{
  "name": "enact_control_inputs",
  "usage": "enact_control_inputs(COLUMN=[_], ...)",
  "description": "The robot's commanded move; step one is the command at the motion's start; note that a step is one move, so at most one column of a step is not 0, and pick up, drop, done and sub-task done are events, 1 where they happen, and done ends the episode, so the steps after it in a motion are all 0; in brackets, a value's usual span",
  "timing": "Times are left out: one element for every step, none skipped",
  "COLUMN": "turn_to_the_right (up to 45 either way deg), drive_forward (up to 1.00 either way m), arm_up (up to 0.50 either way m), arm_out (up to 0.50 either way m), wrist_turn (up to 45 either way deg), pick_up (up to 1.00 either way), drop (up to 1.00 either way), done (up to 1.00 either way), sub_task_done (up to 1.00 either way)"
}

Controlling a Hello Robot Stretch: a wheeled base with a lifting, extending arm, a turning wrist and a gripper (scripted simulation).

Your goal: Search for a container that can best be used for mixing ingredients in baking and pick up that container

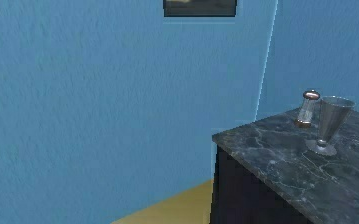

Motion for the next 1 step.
enact_control_inputs(turn_to_the_right=[0.0], drive_forward=[0.00], arm_up=[0.50], arm_out=[0.00], wrist_turn=[0.0], pick_up=[0.00], drop=[0.00], done=[0.00], sub_task_done=[0.00])
